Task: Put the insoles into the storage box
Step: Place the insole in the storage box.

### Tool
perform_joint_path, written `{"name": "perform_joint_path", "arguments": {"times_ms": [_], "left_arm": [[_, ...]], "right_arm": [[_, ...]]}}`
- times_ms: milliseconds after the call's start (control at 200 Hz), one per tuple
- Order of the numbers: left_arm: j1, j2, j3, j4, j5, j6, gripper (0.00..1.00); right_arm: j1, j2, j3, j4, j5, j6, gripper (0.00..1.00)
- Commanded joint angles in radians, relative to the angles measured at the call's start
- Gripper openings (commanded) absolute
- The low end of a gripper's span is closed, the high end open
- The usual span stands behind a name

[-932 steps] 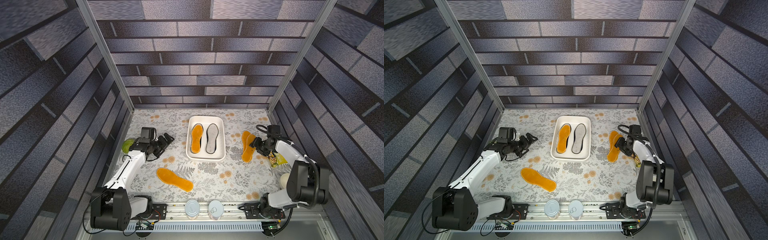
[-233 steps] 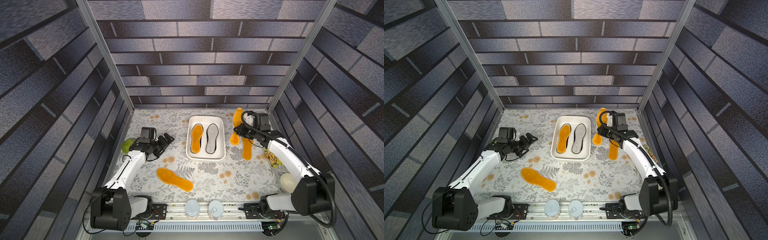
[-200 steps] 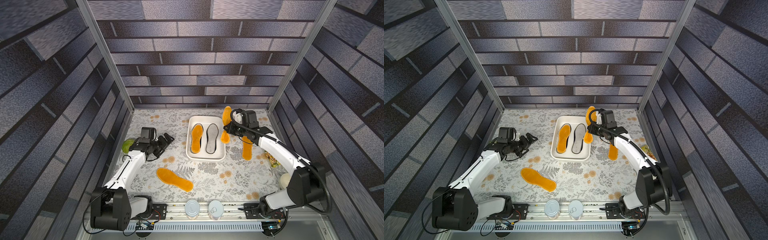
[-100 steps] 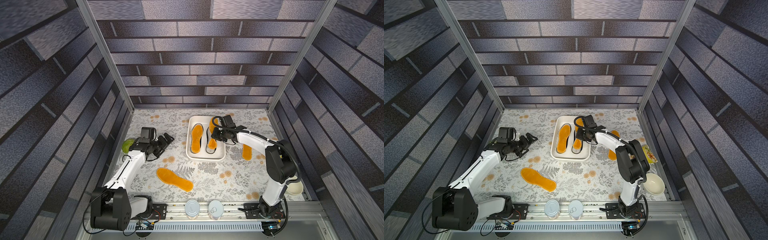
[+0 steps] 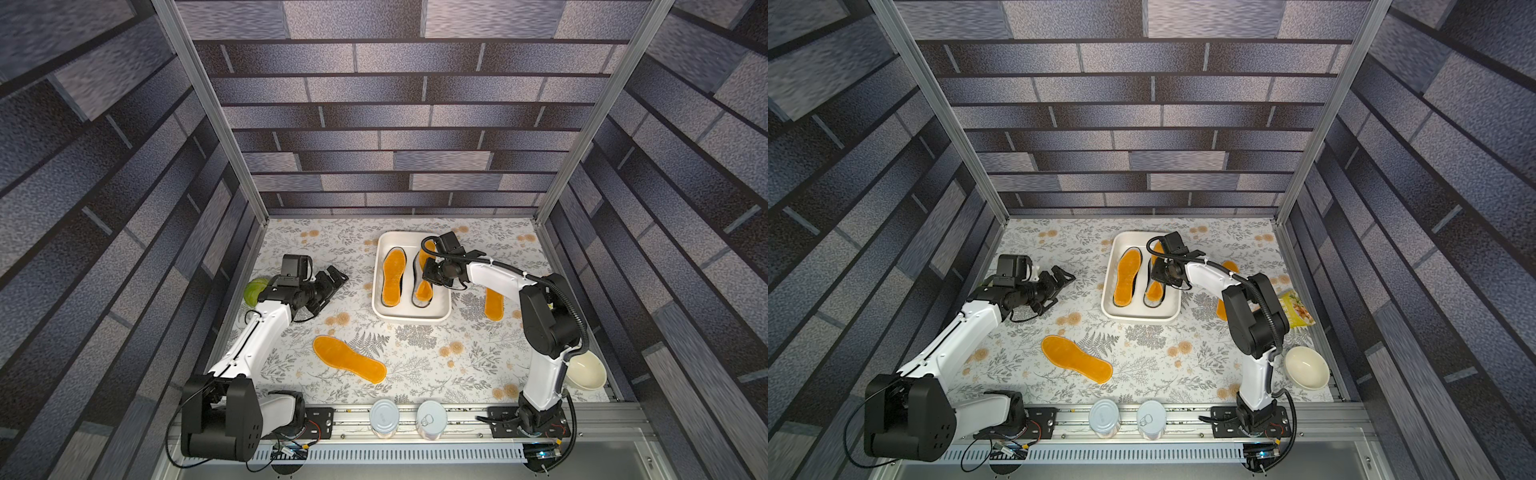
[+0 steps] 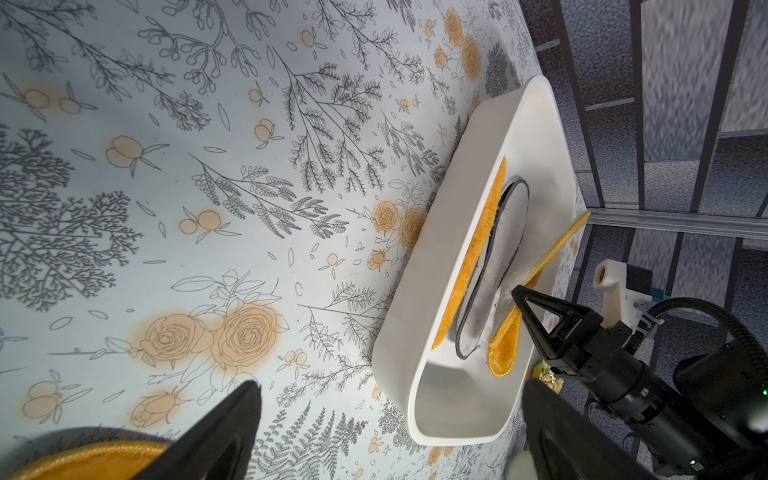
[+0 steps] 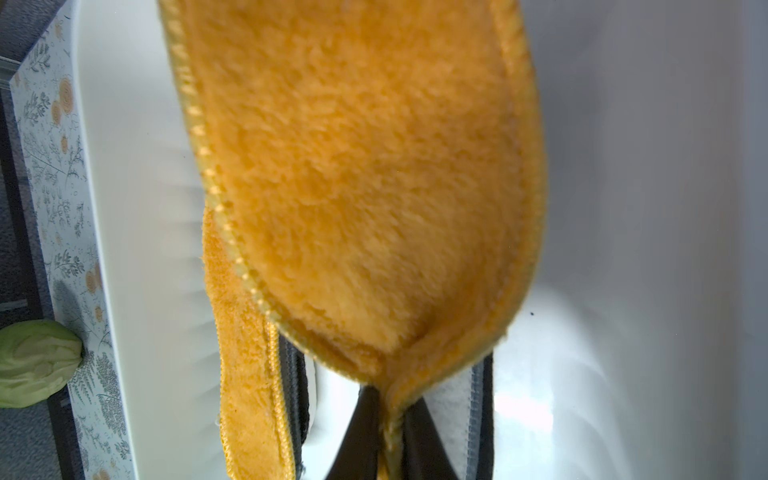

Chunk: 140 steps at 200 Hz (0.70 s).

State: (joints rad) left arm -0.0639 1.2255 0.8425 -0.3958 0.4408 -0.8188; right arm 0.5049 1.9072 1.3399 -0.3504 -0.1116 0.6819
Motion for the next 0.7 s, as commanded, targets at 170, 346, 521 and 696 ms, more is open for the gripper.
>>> {"name": "perform_joint_path", "arguments": {"times_ms": [170,346,521,696], "left_arm": [[0.009,-0.023,-0.011,-0.003,0.004,0.009,1.0],[0.01,-0.026,-0.013,-0.003,0.004,0.011,1.0],[0.012,-0.023,-0.013,-0.002,0.007,0.01,1.0],[0.014,-0.022,-0.013,0.0,0.009,0.012,1.0]], "right_arm": [[0.008,0.039,0.038,-0.045,0.004,0.011,0.15],[0.009,0.052,0.052,-0.06,0.01,0.01,0.17],[0.011,0.054,0.053,-0.061,0.01,0.011,0.21],[0.011,0.056,0.058,-0.065,0.009,0.01,0.23]]}}
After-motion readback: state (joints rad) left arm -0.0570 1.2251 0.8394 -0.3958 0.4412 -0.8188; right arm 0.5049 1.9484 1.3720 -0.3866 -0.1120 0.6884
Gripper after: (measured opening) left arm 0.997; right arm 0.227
